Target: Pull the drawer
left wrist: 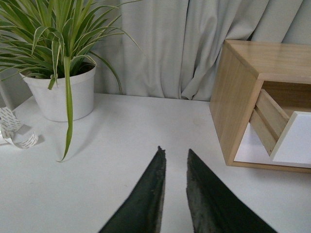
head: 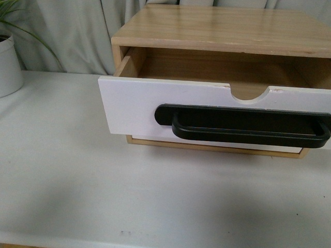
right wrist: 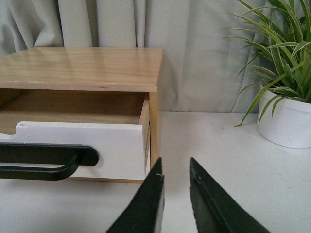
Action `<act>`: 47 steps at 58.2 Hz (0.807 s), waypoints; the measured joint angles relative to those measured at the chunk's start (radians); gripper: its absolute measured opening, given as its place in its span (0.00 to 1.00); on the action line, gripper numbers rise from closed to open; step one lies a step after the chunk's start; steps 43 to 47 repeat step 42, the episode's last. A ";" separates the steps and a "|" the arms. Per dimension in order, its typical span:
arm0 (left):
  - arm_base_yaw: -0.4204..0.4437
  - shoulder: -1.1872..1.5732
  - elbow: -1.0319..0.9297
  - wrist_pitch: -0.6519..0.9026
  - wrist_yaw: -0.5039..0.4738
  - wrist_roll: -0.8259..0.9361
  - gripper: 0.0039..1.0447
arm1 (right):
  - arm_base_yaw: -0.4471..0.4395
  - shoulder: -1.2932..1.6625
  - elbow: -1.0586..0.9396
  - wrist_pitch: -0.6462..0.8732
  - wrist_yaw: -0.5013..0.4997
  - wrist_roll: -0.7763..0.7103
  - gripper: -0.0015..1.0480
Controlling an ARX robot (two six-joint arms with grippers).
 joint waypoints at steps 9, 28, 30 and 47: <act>0.000 0.000 0.000 0.000 0.000 0.000 0.48 | 0.000 0.000 0.000 0.000 0.000 0.000 0.48; 0.000 0.000 0.000 0.000 0.000 0.000 0.94 | 0.000 0.000 0.000 0.000 0.000 0.002 0.91; 0.000 0.000 0.000 0.000 0.000 0.000 0.94 | 0.000 0.000 0.000 0.000 0.000 0.002 0.91; 0.000 0.000 0.000 0.000 0.000 0.000 0.94 | 0.000 0.000 0.000 0.000 0.000 0.002 0.91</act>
